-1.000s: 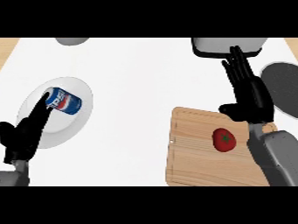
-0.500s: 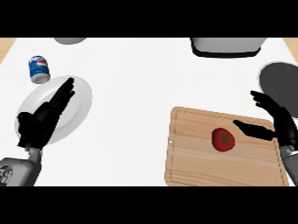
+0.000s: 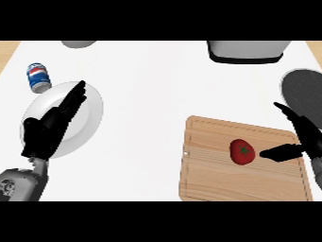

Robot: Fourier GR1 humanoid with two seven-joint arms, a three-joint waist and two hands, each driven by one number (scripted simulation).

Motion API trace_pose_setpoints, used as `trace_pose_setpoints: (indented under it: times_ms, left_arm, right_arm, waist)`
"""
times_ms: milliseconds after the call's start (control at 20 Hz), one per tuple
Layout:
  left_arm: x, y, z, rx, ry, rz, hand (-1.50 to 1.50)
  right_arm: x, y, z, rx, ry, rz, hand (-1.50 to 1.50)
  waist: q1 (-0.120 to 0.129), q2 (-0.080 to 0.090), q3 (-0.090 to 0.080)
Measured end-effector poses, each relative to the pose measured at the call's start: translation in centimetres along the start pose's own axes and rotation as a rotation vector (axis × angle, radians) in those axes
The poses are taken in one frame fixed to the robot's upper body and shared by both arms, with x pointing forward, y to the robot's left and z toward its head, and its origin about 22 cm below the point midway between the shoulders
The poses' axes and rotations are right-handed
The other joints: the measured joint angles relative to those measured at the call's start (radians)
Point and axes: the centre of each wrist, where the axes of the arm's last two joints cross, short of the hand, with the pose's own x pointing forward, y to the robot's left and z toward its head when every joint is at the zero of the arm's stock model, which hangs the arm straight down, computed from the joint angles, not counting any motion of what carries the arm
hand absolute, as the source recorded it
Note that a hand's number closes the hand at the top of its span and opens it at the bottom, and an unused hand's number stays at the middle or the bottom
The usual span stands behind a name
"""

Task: Pick the tomato from the cutting board and place it in the pan

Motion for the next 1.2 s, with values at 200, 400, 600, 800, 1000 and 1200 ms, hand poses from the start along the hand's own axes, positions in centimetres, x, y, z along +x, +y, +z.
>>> trace_pose_setpoints:
  times_ms: [200, 400, 600, 800, 1000, 1200]
  left_arm:
    - [0.1, -0.6, -0.1, -0.009, 0.002, -0.002, 0.00]
    - [0.2, -1.0, -0.2, -0.021, 0.002, 0.001, 0.00]
    - [0.2, -1.1, 0.0, -0.025, 0.000, 0.003, 0.00]
    - [0.4, -0.9, 0.2, -0.023, 0.005, 0.005, 0.00]
    - [0.2, -1.0, 0.3, -0.012, 0.006, 0.003, 0.00]
    - [-0.2, -1.0, 0.4, -0.006, 0.007, 0.005, 0.00]
  right_arm:
    - [3.2, -2.2, -0.4, 0.131, 0.079, 0.160, -1.50]
    - [6.5, -2.7, -0.9, 0.308, 0.165, 0.287, -1.50]
    - [10.0, -1.4, -1.6, 0.465, 0.229, 0.364, -1.50]
    - [12.7, -0.2, -2.3, 0.554, 0.247, 0.389, -1.50]
    - [14.6, 0.7, -2.2, 0.560, 0.246, 0.407, -1.50]
    - [14.6, 1.3, -2.3, 0.556, 0.265, 0.440, -1.50]
  waist:
    - [0.009, 0.001, -0.001]
    - [0.018, 0.003, -0.001]
    - [0.022, 0.004, -0.001]
    - [0.015, 0.003, 0.000]
    - [0.007, 0.002, 0.001]
    - [0.002, 0.001, 0.001]
